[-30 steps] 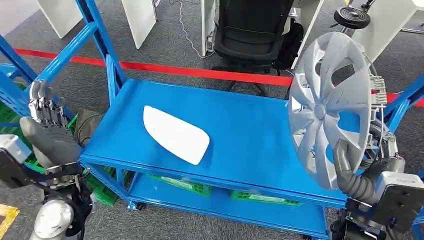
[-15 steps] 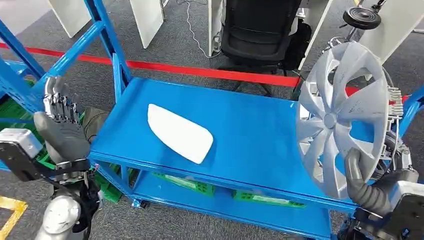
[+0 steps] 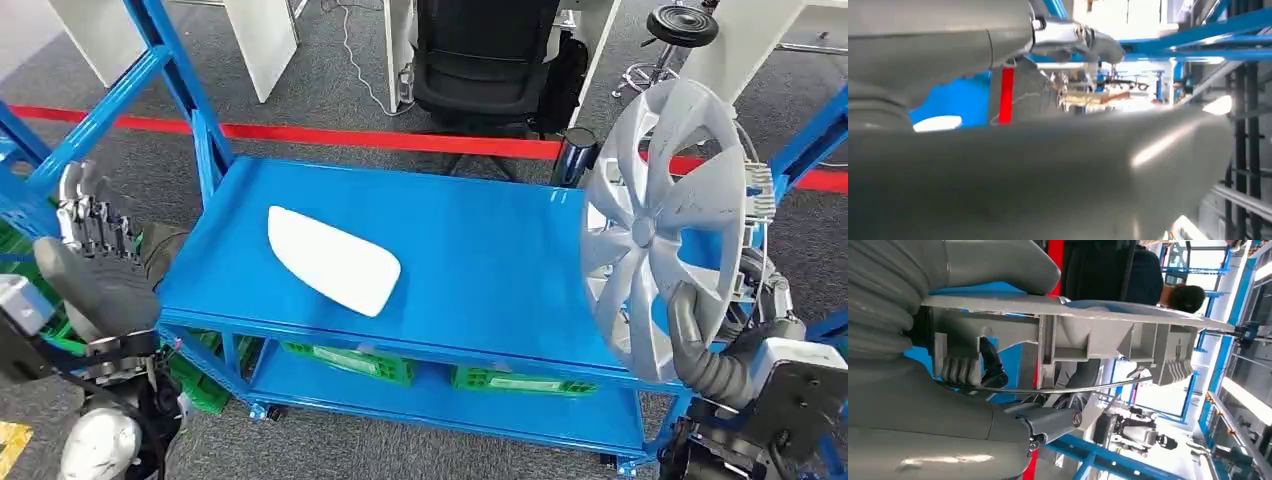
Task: Take the parts from the cabinet and place them on the table.
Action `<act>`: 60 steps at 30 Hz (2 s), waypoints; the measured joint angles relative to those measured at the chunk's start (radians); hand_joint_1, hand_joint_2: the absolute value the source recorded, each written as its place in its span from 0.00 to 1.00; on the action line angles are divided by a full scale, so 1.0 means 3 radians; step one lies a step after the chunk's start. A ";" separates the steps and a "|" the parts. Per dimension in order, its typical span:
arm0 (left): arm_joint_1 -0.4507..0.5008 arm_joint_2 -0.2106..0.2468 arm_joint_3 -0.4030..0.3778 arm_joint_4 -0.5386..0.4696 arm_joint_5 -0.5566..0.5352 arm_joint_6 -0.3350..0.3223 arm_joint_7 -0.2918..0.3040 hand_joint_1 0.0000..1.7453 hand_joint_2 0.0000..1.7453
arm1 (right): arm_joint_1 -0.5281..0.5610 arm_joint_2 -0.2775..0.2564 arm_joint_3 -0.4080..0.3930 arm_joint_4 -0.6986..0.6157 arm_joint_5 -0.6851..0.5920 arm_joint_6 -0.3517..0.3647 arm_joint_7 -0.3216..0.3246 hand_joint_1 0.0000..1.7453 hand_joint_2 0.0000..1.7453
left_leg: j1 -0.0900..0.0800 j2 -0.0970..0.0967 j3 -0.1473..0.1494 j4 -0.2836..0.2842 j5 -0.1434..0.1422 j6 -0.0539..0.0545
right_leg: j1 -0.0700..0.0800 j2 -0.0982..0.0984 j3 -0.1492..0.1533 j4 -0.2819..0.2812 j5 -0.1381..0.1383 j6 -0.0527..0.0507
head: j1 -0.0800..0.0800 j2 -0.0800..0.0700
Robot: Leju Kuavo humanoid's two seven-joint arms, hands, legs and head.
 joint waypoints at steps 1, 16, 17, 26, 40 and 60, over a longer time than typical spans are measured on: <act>0.0003 -0.0001 -0.0003 0.0000 0.0000 0.0000 0.0000 0.00 0.00 | 0.0003 0.0000 -0.0004 0.0000 0.0000 0.0000 0.0000 1.00 1.00 | -0.0008 -0.0005 -0.0014 0.0008 0.0011 0.0017 | -0.0006 0.0000 -0.0001 -0.0007 0.0015 0.0021 | 0.0003 0.0000; -0.0001 -0.0001 -0.0005 0.0000 0.0033 -0.0013 0.0003 0.00 0.00 | 0.0006 0.0005 -0.0018 -0.0005 -0.0008 0.0000 0.0009 1.00 1.00 | -0.0037 0.0008 -0.0179 0.0024 0.0150 0.0072 | 0.0093 -0.0009 0.0116 0.0021 -0.0134 -0.0116 | 0.0162 0.0000; 0.0002 -0.0001 -0.0005 0.0000 0.0034 -0.0014 0.0003 0.00 0.00 | 0.0008 0.0005 -0.0019 -0.0006 -0.0026 0.0000 0.0001 1.00 1.00 | -0.0030 0.0012 -0.0179 0.0014 0.0164 0.0050 | 0.0097 -0.0008 0.0111 0.0018 -0.0124 -0.0122 | 0.0167 0.0000; 0.0005 0.0003 -0.0013 0.0000 0.0034 -0.0017 0.0003 0.00 0.00 | 0.0031 0.0020 -0.0024 -0.0005 -0.0103 0.0000 -0.0041 1.00 1.00 | 0.0020 0.0010 -0.0446 0.0752 -0.0175 -0.0060 | 0.0027 -0.0034 0.0058 -0.0088 0.0014 -0.0124 | 0.0061 0.0000; 0.0011 -0.0001 -0.0023 0.0000 0.0086 0.0000 -0.0008 0.00 0.00 | 0.0009 0.0020 -0.0014 -0.0005 -0.0135 0.0000 0.0022 1.00 1.00 | -0.0018 -0.0008 -0.0108 -0.0003 0.0090 0.0137 | 0.0014 -0.0024 -0.0442 0.1013 -0.0467 0.0054 | 0.0156 0.0000; 0.0018 0.0009 -0.0041 0.0000 0.0075 0.0028 0.0013 0.00 0.00 | 0.0015 0.0024 -0.0011 -0.0008 -0.0130 0.0000 0.0038 1.00 1.00 | 0.0016 0.0005 -0.0560 0.0951 -0.0300 -0.0060 | 0.0041 -0.0047 0.0074 -0.0094 -0.0005 -0.0135 | 0.0090 0.0000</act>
